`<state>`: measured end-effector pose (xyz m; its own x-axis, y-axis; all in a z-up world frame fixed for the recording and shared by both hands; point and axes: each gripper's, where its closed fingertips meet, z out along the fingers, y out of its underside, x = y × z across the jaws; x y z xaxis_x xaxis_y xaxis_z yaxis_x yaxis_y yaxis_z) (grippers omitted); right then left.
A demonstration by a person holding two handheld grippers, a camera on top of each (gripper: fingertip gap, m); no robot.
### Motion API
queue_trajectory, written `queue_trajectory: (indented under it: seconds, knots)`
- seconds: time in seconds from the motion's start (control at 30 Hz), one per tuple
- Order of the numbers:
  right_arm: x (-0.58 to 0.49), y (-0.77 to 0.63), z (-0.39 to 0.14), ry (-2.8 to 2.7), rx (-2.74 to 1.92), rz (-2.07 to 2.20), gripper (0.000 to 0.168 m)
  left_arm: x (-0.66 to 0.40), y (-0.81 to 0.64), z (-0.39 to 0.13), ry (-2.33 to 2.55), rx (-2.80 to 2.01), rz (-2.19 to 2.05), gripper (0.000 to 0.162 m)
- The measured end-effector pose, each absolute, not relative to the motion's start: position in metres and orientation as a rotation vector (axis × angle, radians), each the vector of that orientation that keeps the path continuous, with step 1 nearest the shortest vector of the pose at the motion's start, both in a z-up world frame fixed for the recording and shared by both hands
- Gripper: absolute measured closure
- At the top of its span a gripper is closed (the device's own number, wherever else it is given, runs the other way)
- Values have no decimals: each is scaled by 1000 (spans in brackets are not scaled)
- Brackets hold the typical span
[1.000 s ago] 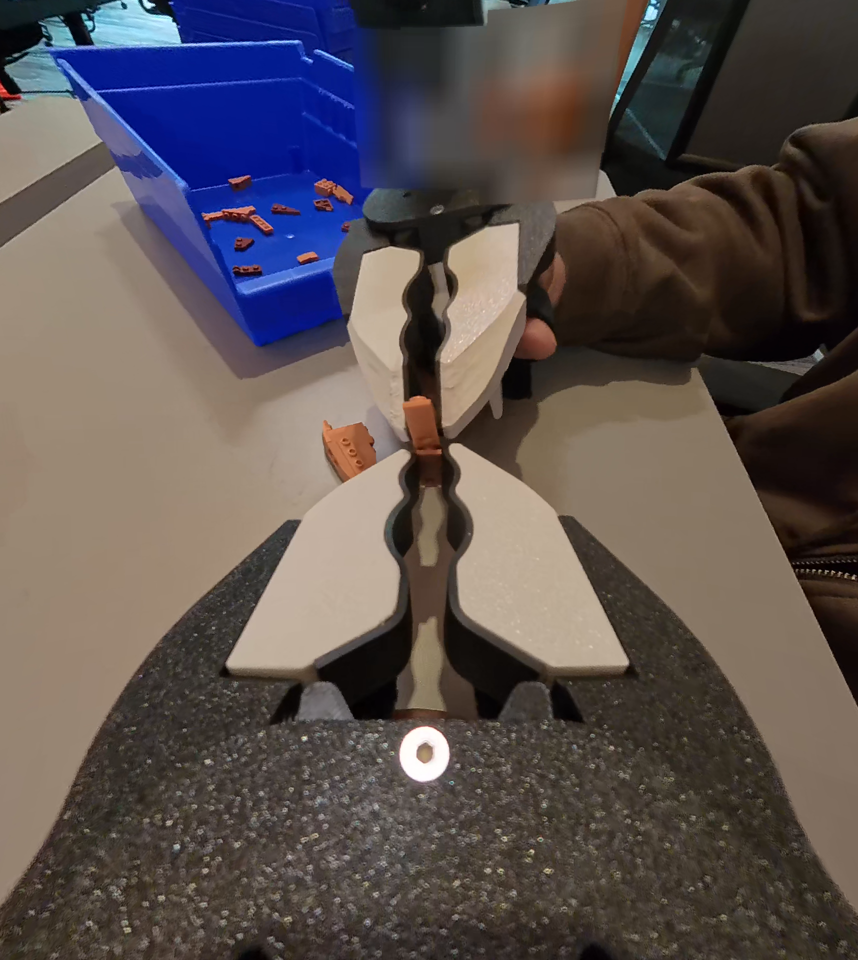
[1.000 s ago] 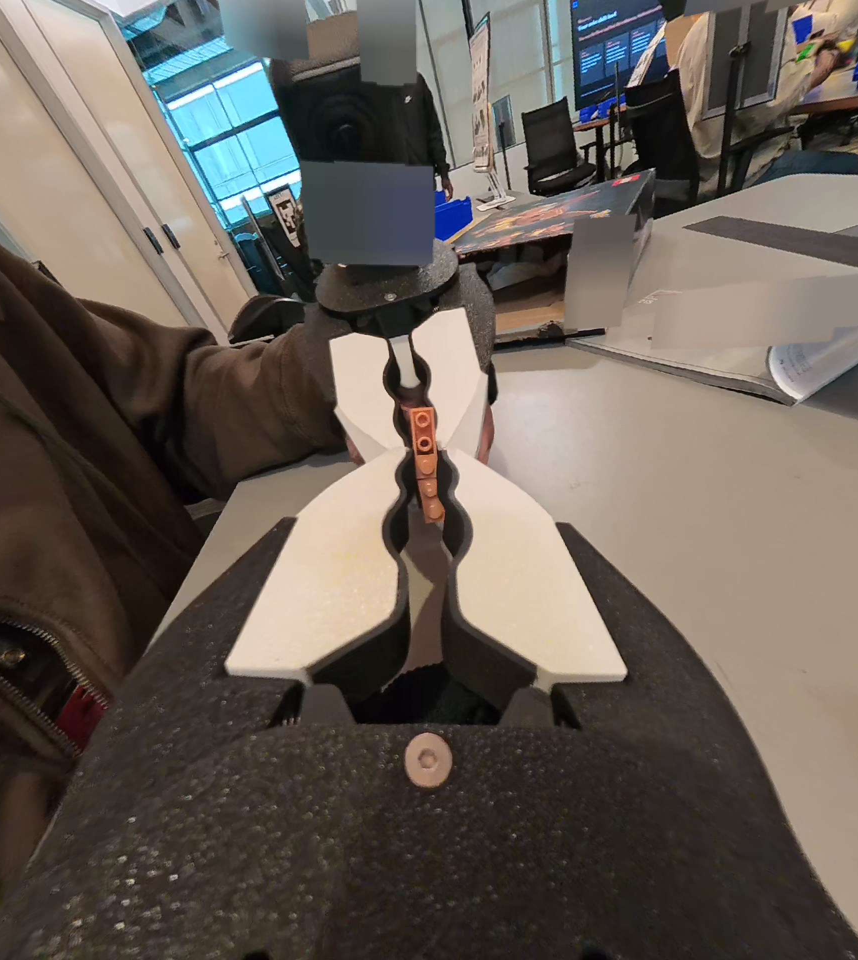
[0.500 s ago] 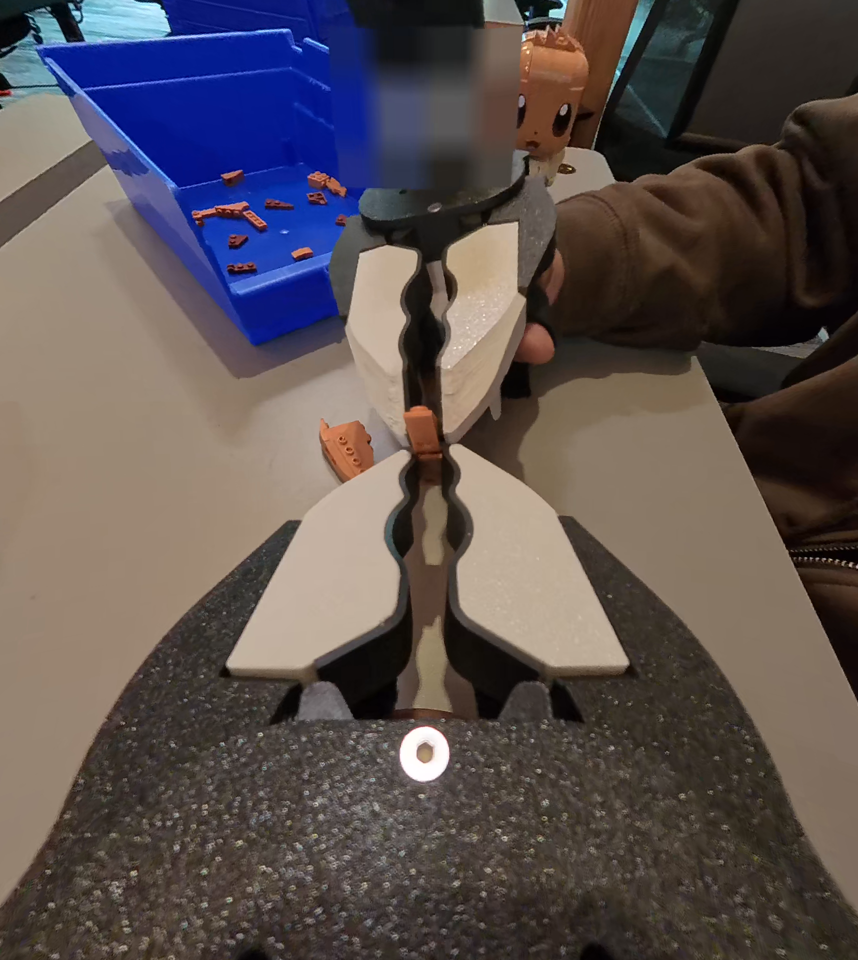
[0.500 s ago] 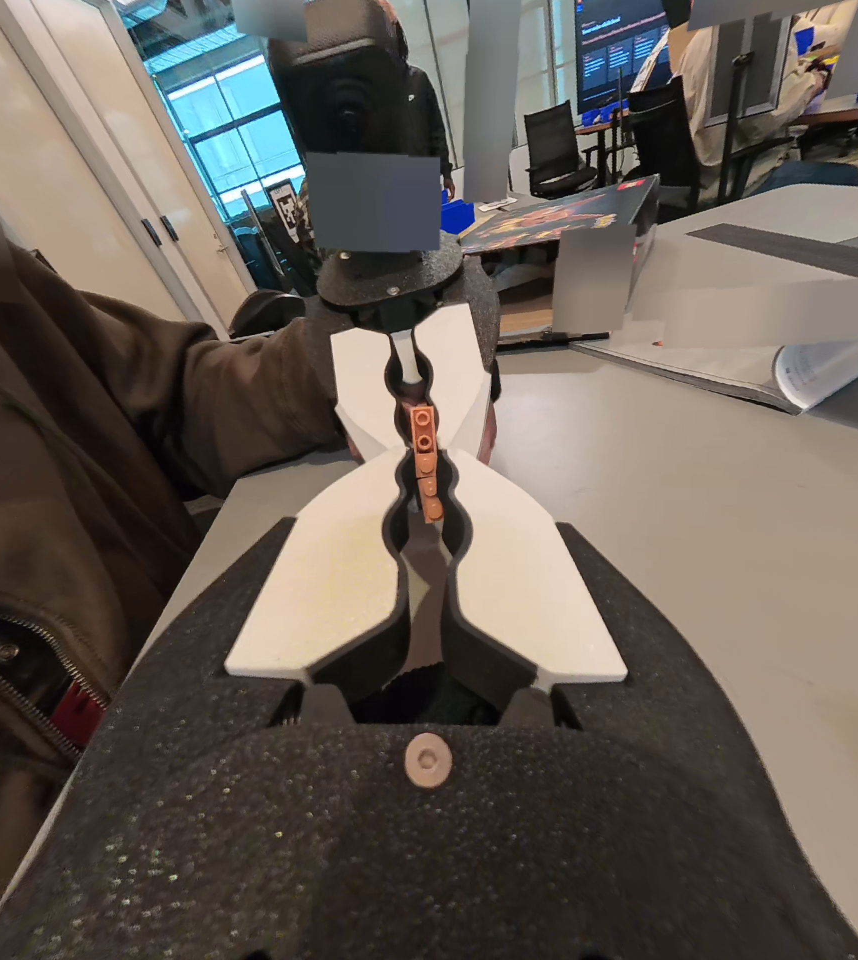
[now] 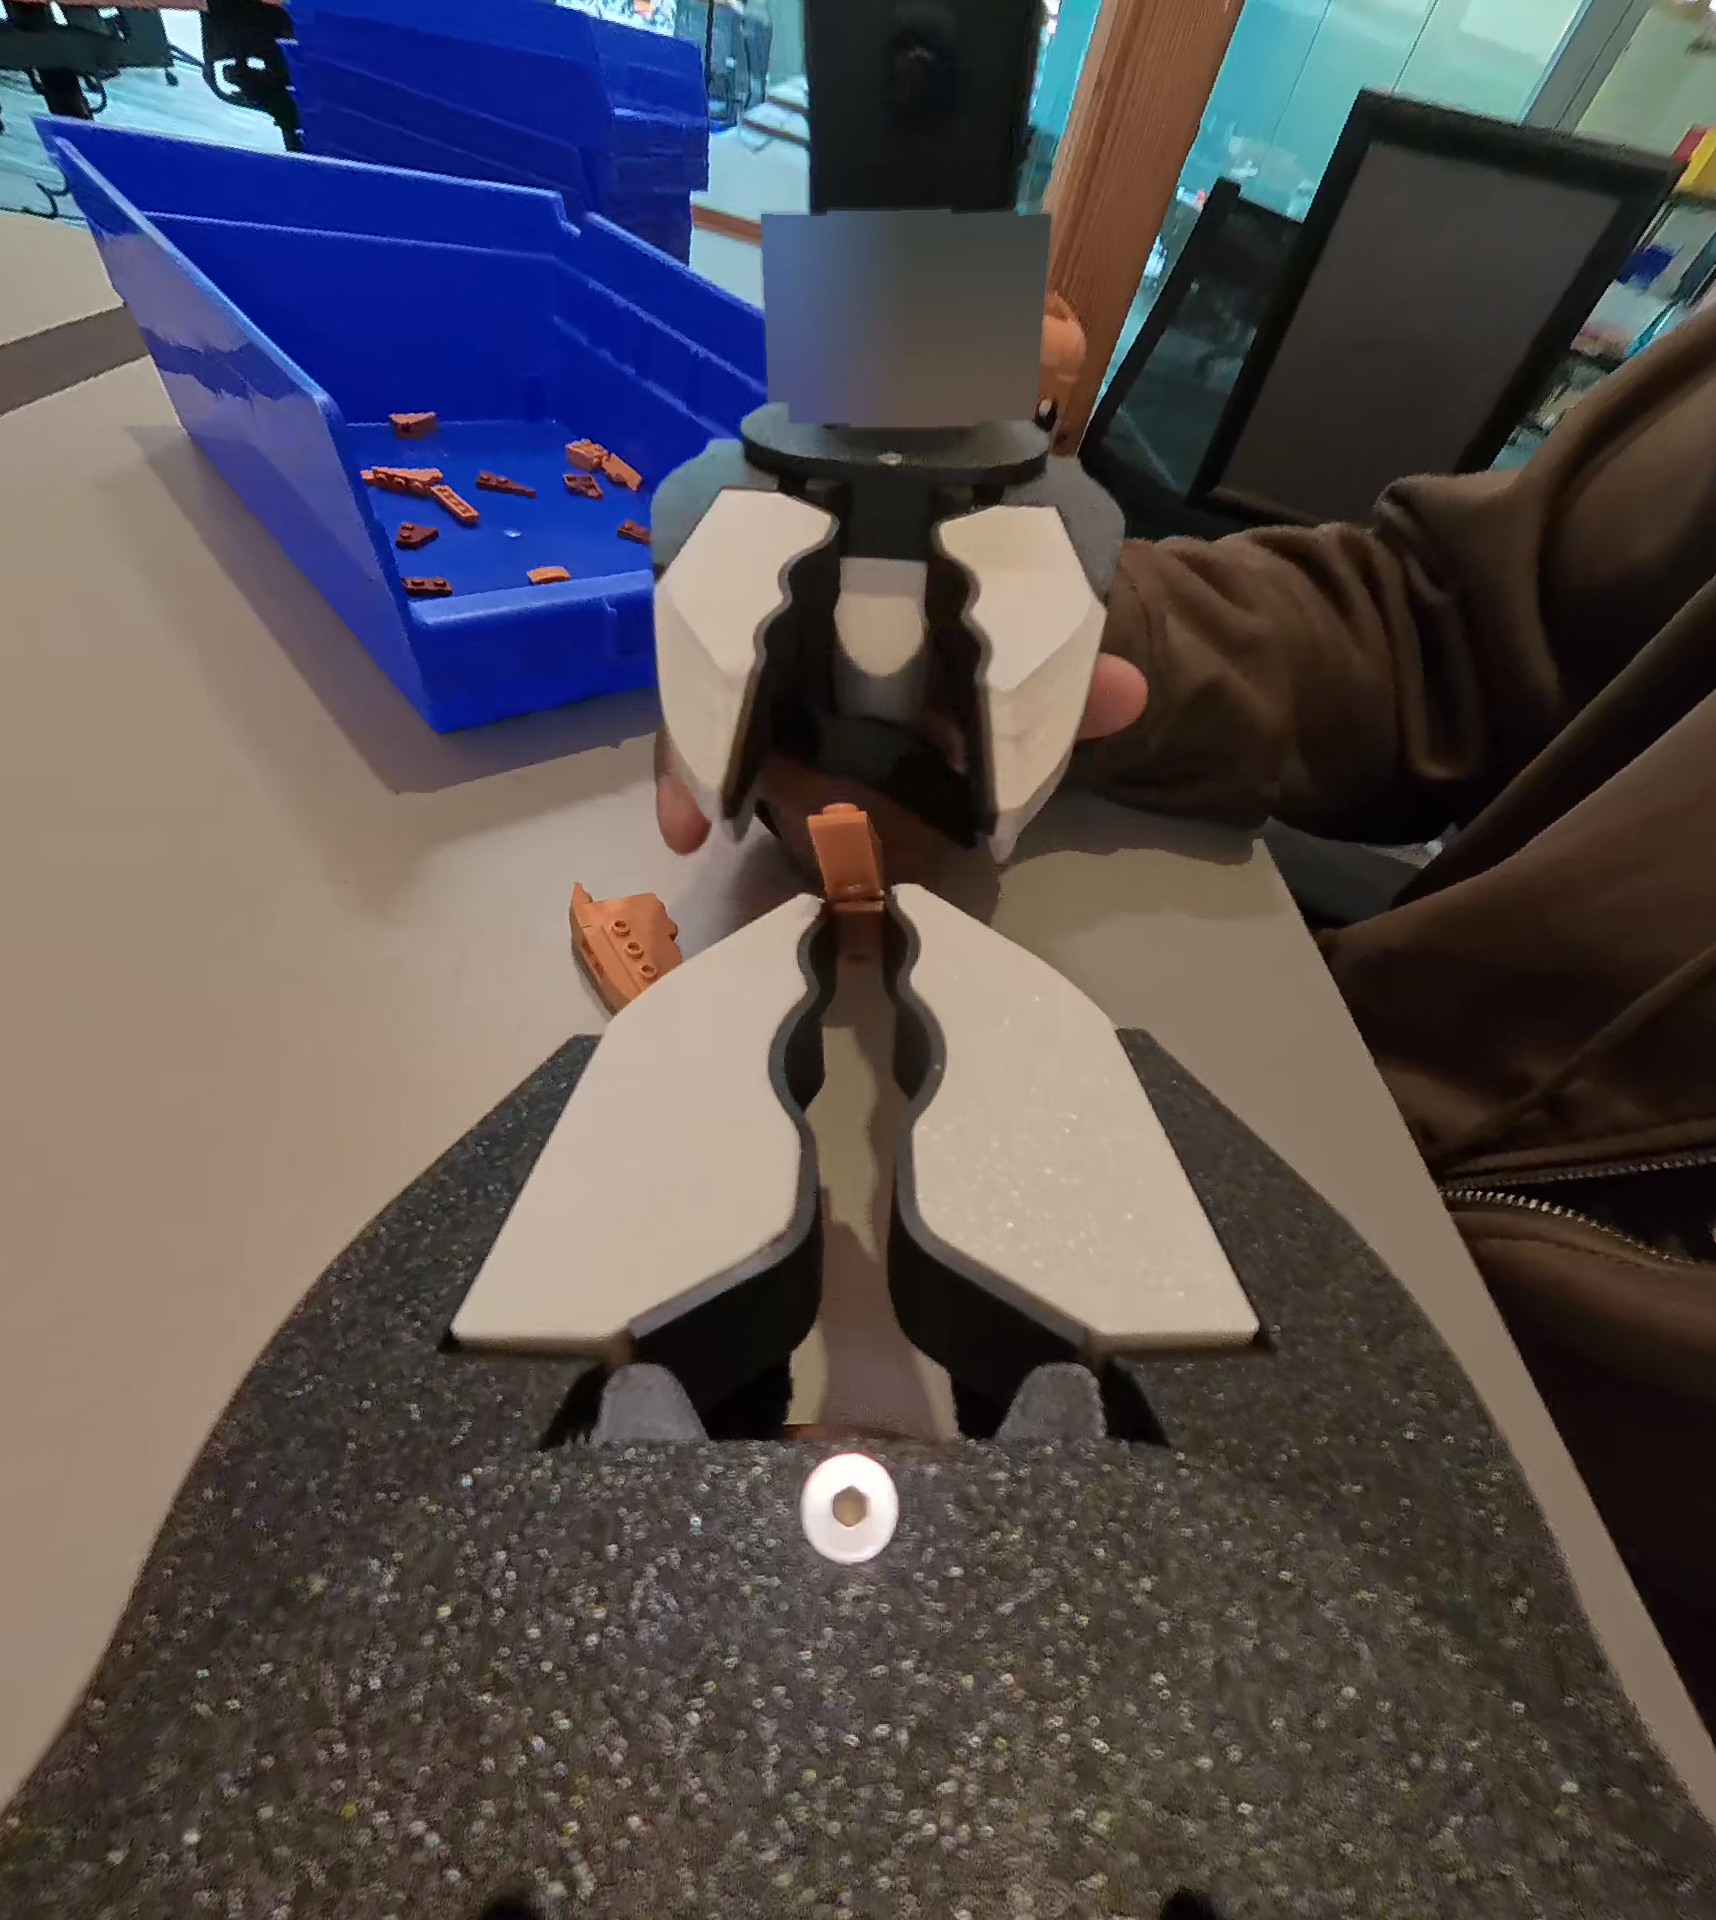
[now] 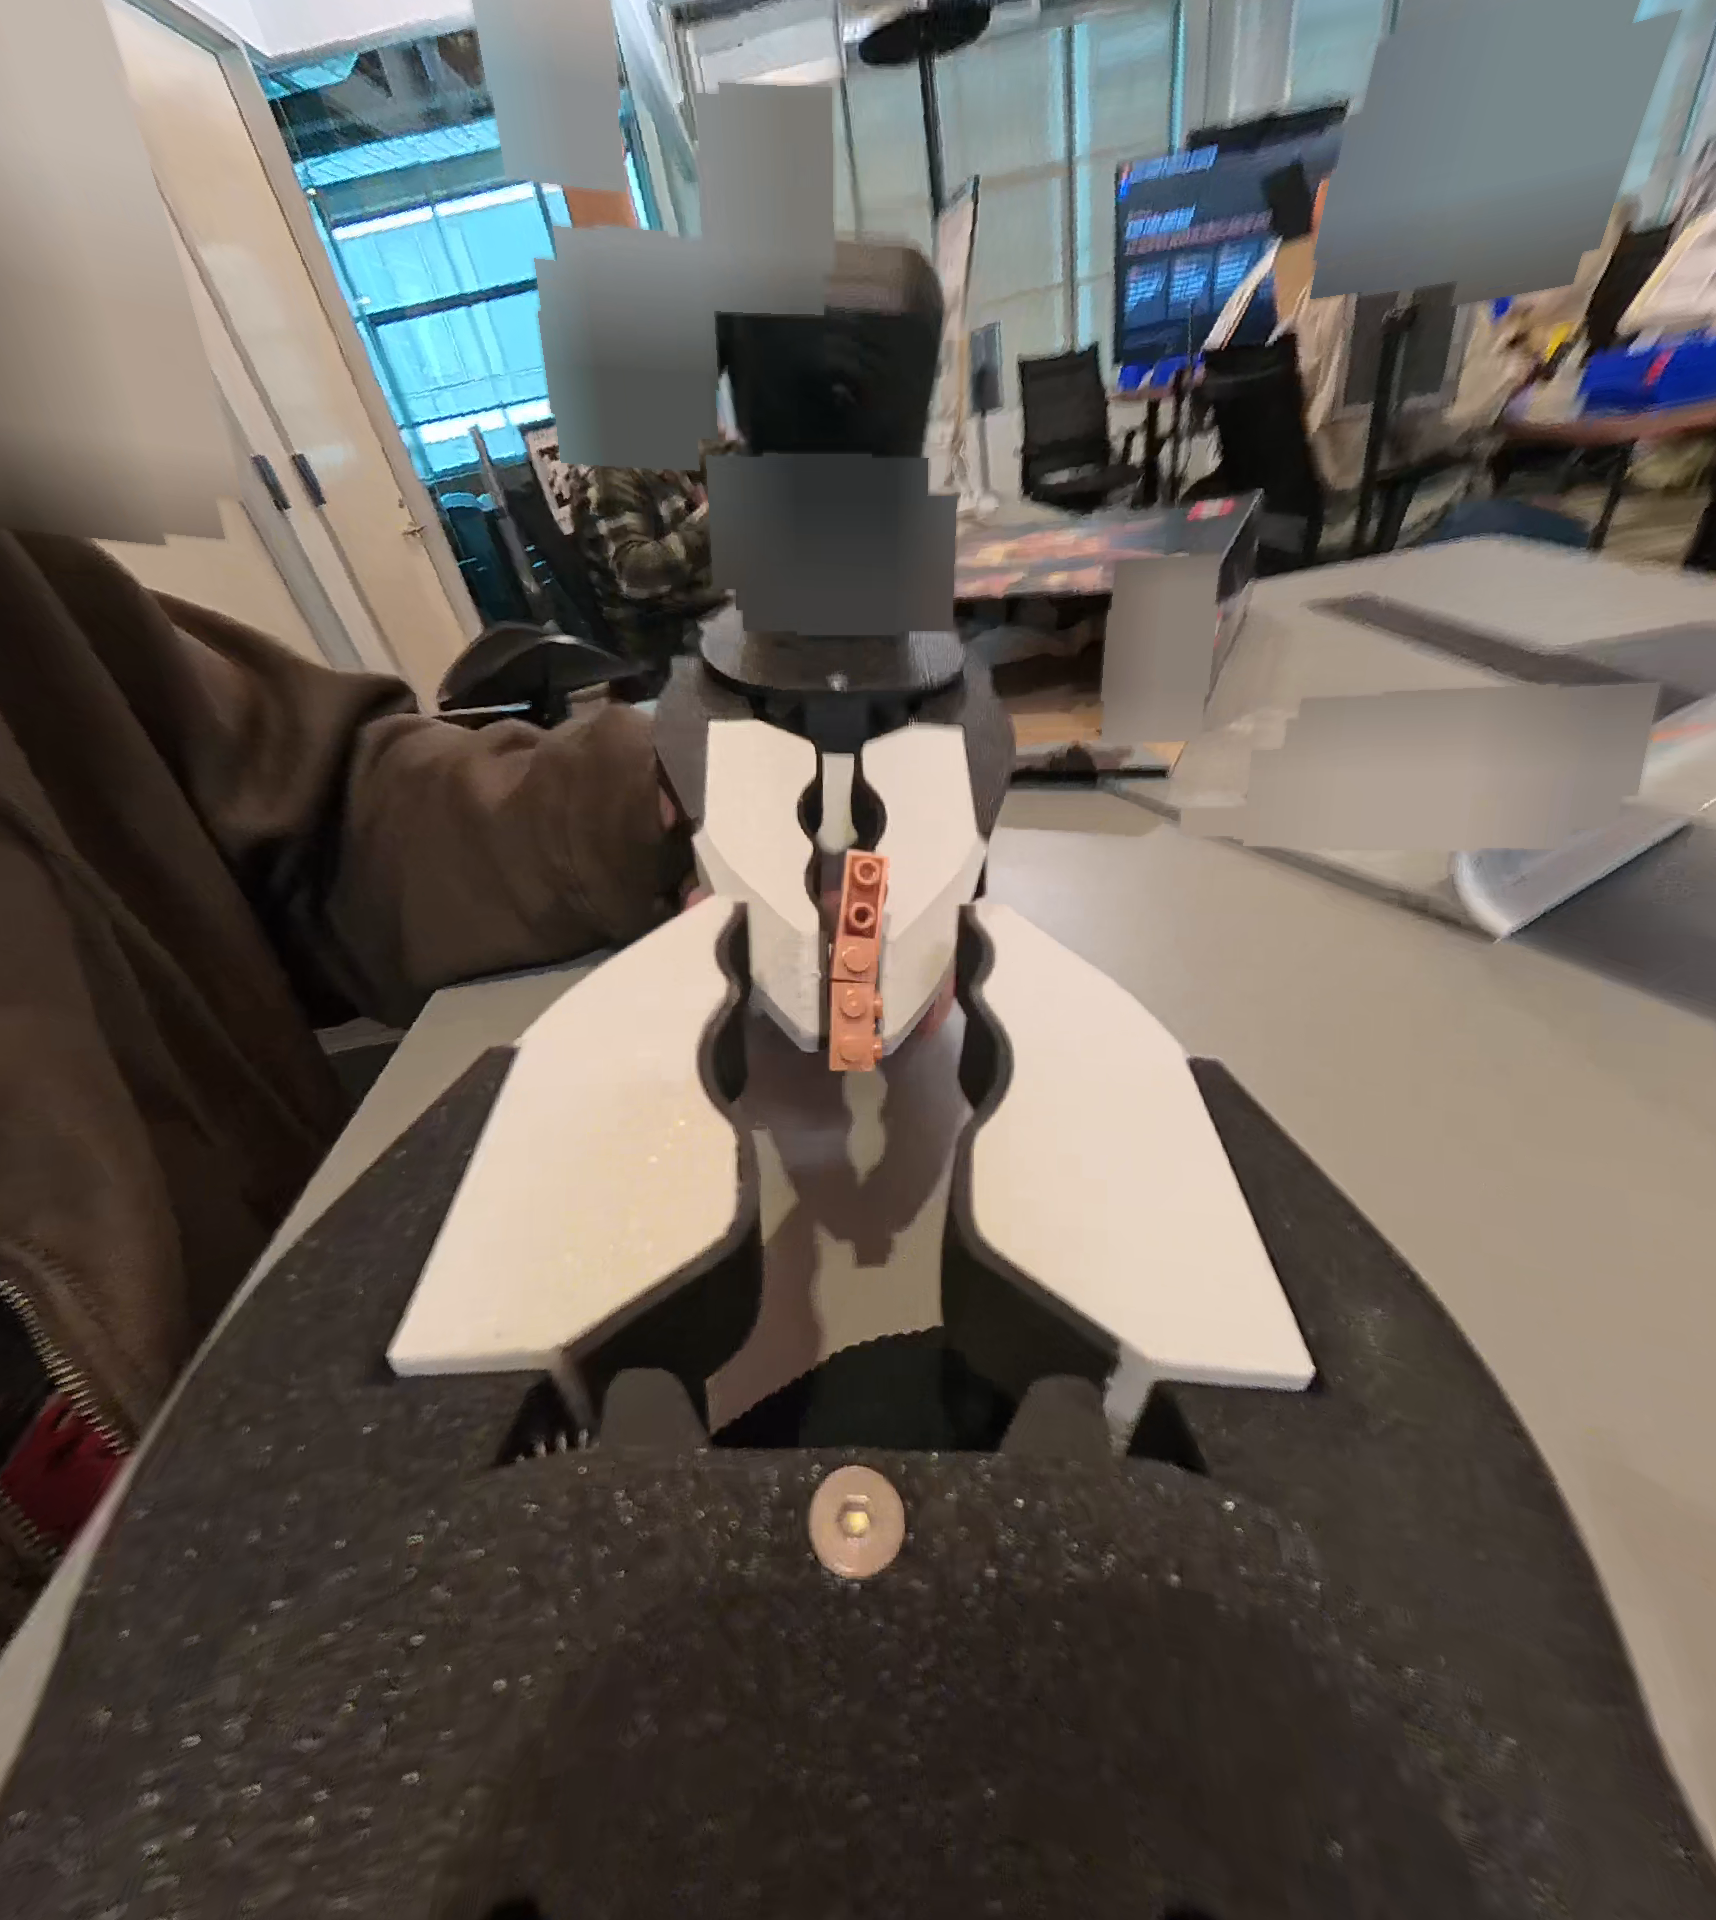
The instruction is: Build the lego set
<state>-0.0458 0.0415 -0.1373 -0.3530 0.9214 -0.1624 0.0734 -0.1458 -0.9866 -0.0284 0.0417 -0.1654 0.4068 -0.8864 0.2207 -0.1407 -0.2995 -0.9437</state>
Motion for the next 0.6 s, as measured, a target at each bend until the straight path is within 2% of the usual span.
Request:
queue_trajectory:
  seconds: [0.23, 0.37, 0.53, 0.6]
  knots:
    - [-44, 42, -137, -1509, -860, 999, 123, -40, 47, -144, 675, -1633, -1238, 154]
    - [-50, 40, -133, -1479, -771, 821, 122, -39, 47, -138, 619, -1597, -1332, 154]
    - [-54, 45, -131, -1430, -715, 646, 129, -38, 47, -131, 547, -1555, -1441, 154]
    - [-55, 47, -129, -1411, -708, 612, 138, -38, 47, -130, 527, -1548, -1467, 154]
